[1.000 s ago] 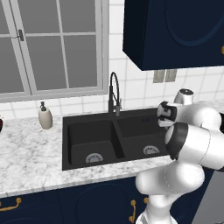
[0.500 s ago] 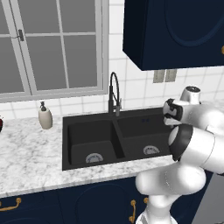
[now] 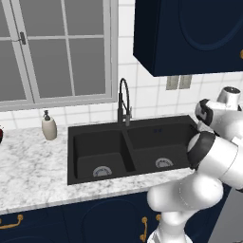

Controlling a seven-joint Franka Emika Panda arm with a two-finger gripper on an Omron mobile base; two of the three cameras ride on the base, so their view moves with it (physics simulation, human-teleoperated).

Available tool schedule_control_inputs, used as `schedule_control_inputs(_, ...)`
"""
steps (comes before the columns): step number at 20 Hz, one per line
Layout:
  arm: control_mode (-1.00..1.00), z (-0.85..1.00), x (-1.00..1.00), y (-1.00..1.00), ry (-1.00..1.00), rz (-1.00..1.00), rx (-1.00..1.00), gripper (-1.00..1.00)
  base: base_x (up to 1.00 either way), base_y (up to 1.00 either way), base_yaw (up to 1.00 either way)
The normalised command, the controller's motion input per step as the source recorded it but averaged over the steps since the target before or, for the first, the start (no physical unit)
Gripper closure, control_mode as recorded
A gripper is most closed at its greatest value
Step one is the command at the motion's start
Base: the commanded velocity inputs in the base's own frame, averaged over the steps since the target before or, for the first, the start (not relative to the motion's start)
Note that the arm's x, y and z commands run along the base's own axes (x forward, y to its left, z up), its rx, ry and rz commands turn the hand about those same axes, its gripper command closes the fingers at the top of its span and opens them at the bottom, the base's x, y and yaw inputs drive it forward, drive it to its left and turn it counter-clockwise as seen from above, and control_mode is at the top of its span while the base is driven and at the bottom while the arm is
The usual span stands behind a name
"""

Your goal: Pick the pan and sponge and place them into the sink. Then turn on the water.

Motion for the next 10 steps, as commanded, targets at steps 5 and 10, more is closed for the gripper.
schedule_control_inputs(5,-1.0,0.12,0.0,-0.9,0.17,-0.04,-0.02,-1.0,0.0,0.0,0.0)
schedule_control_inputs(10,-1.0,-0.03,-0.01,-0.83,0.14,-0.05,-0.07,-1.0,0.0,0.0,0.0)
